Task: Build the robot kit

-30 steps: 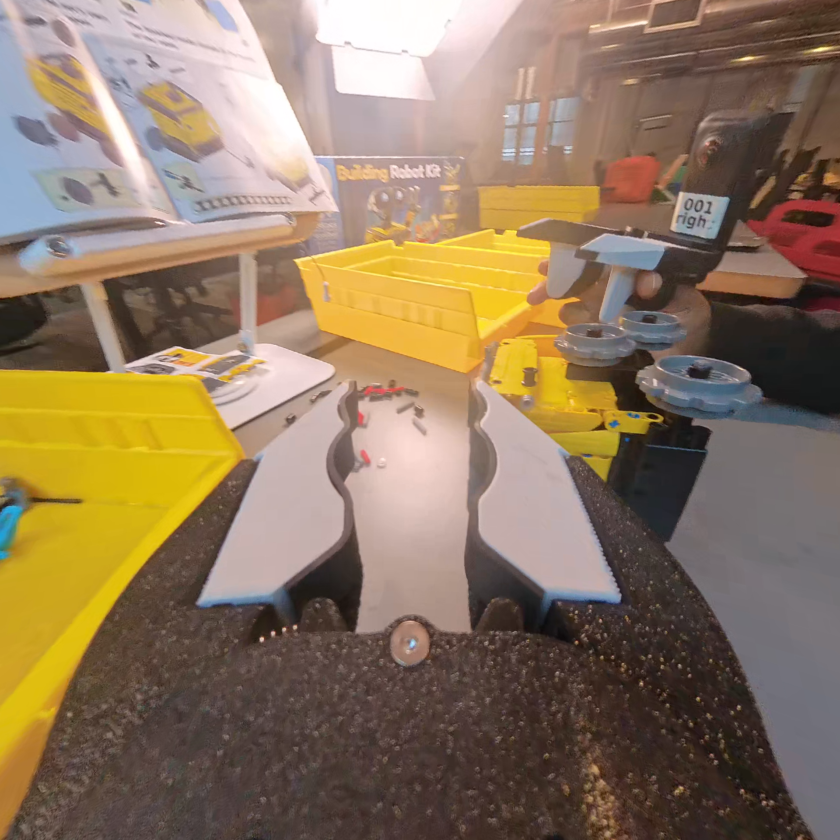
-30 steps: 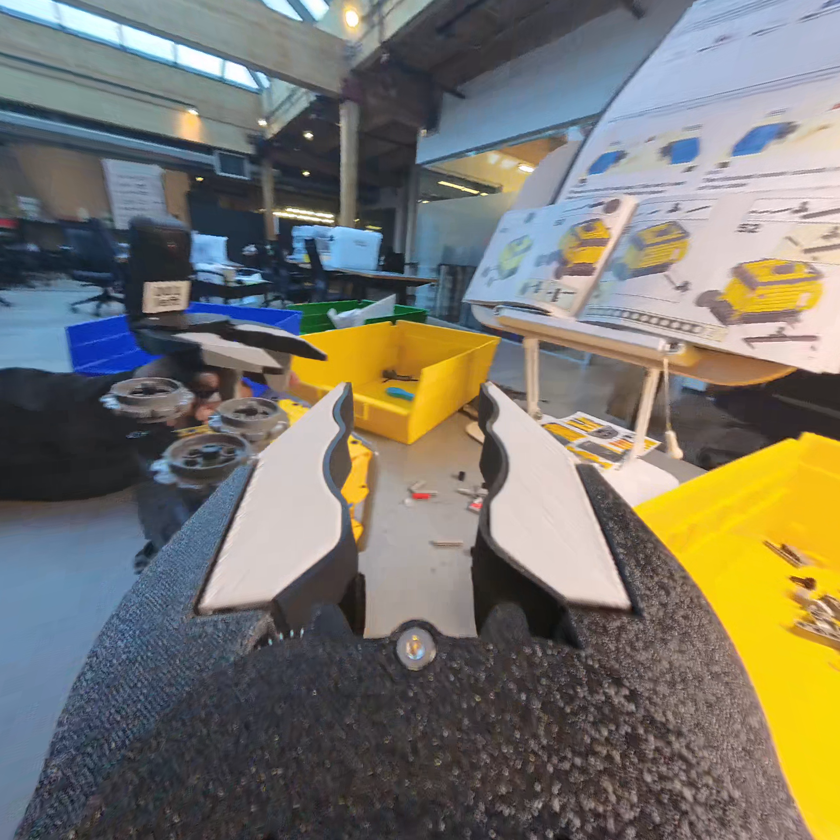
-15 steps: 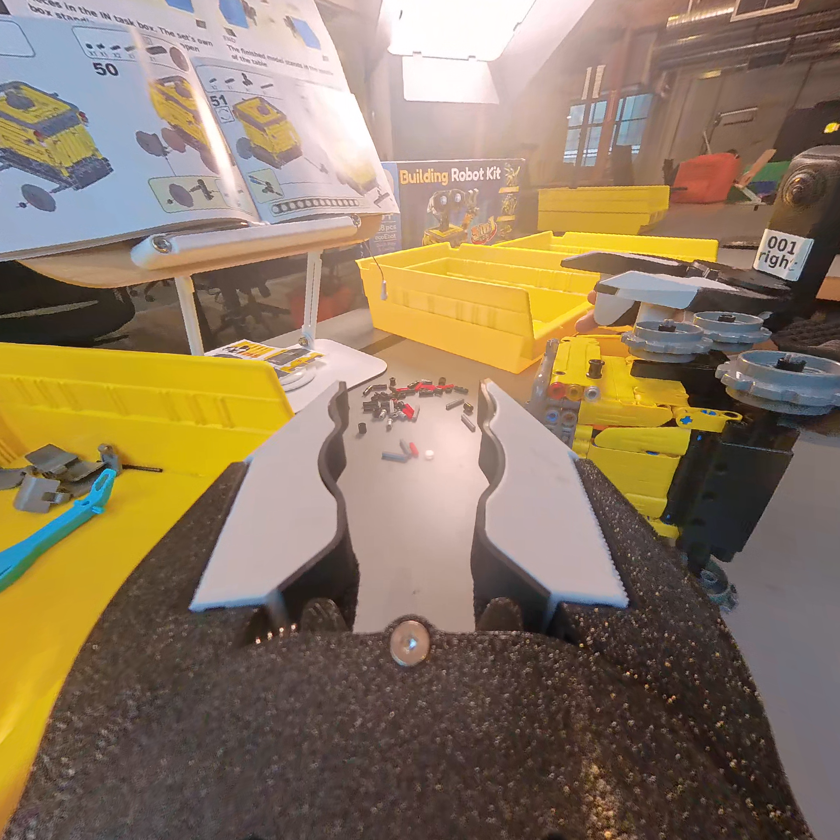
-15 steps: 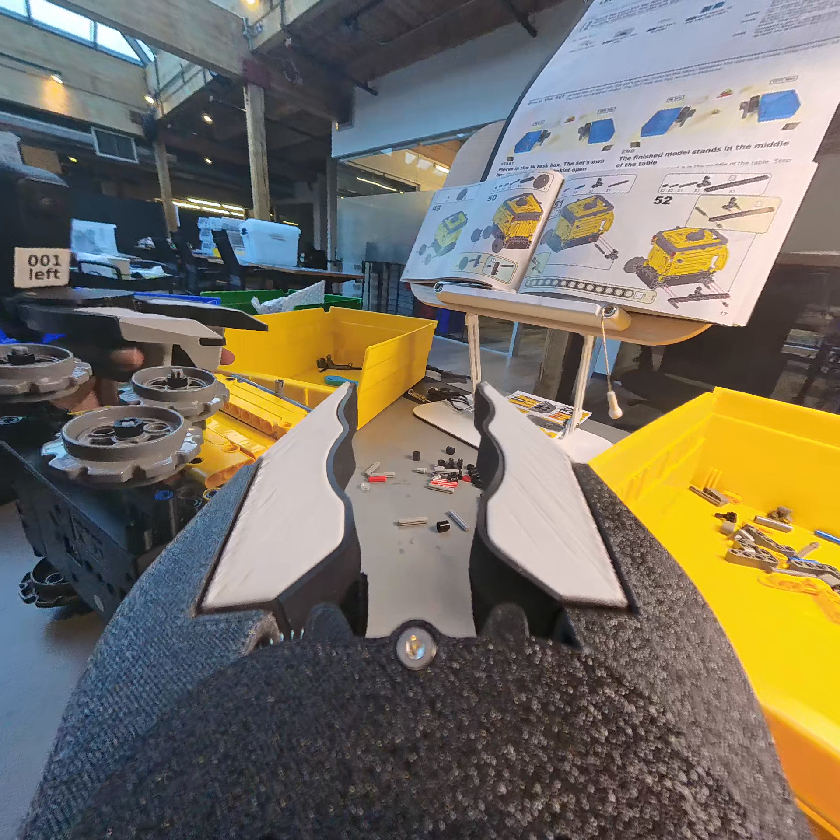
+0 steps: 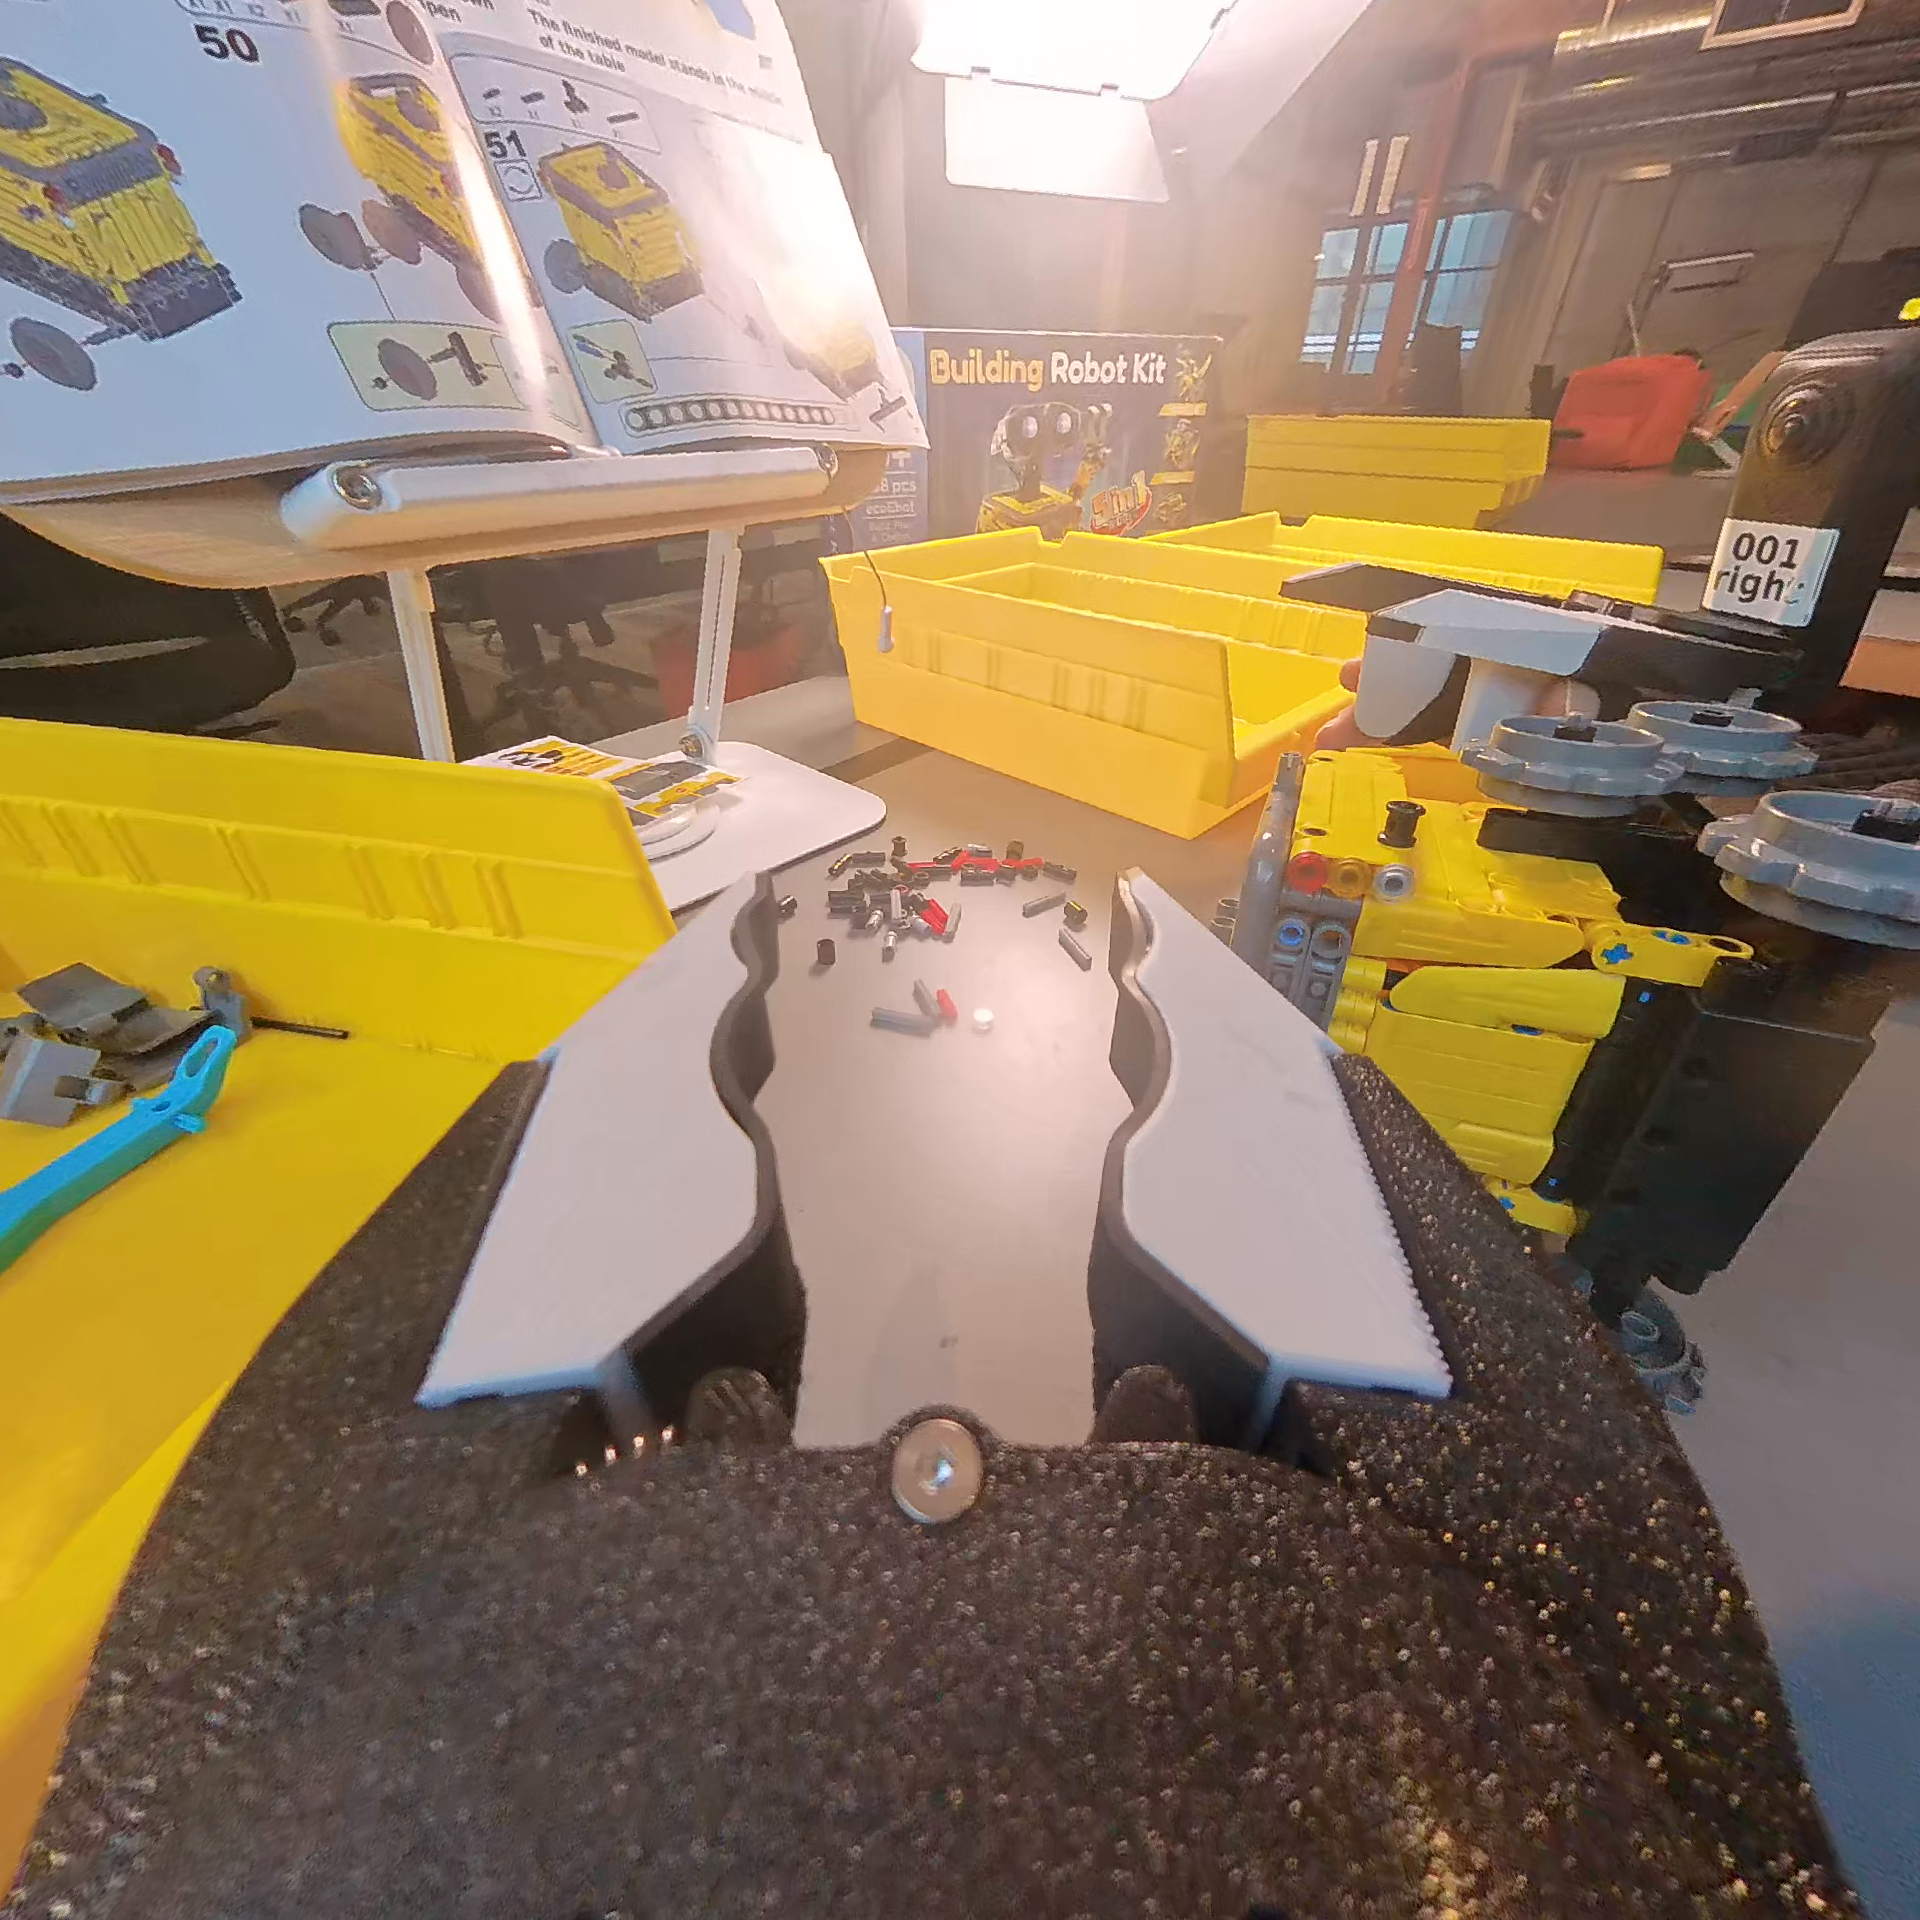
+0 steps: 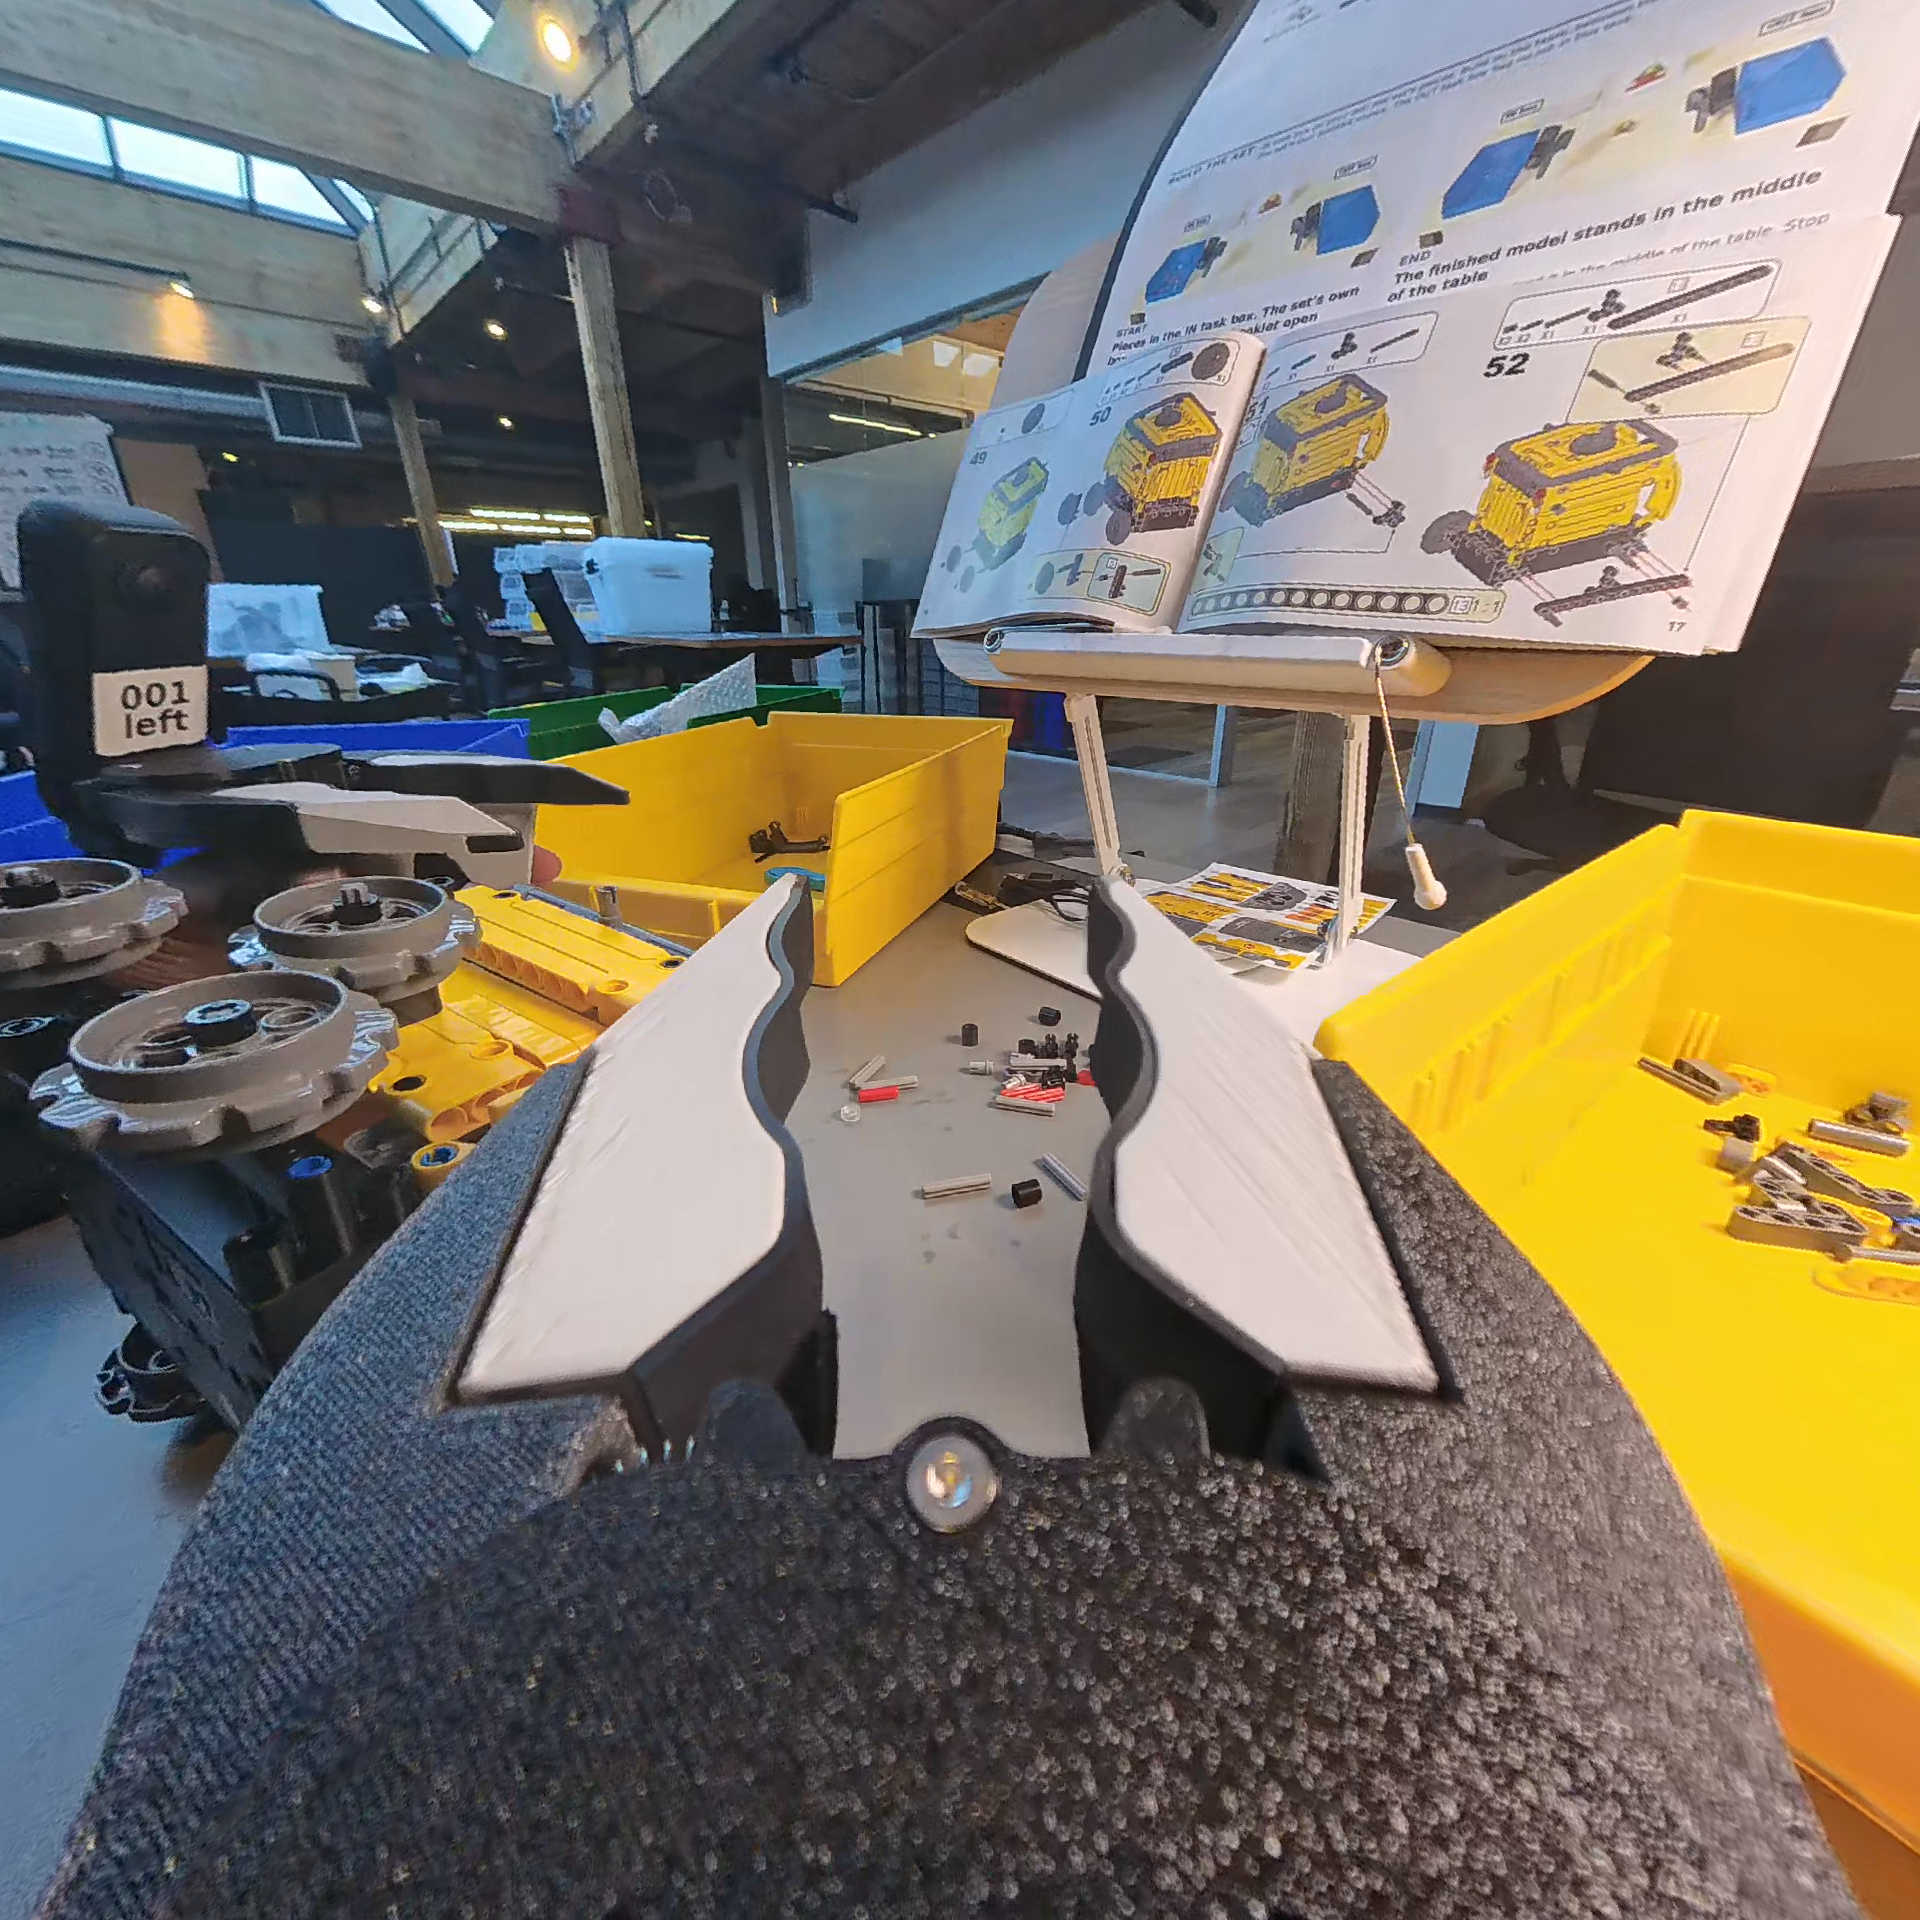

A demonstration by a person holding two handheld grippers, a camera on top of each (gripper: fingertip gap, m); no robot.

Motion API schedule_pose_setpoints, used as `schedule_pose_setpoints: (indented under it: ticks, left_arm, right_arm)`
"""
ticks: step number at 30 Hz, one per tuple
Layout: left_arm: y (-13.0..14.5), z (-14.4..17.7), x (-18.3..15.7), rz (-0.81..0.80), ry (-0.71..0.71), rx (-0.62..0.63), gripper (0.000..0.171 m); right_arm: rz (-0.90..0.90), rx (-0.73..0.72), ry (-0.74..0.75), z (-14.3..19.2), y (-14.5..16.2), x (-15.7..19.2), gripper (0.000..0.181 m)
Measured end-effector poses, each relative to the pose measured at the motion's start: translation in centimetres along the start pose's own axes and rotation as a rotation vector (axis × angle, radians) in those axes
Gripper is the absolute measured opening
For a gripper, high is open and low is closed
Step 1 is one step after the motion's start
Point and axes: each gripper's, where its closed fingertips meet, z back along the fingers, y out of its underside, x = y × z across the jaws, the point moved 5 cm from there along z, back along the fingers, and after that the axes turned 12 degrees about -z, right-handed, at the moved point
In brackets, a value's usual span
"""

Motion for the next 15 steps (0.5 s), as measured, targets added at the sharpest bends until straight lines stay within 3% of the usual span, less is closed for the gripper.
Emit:
schedule_pose_setpoints:
  ticks: [15]
  left_arm:
    - [-0.58, 0.04, 0.13, -0.036, -0.047, 0.000, 0.070]
  right_arm:
    - [0.050, -0.010, 0.012, 0.51, -0.18, 0.44, 0.052]
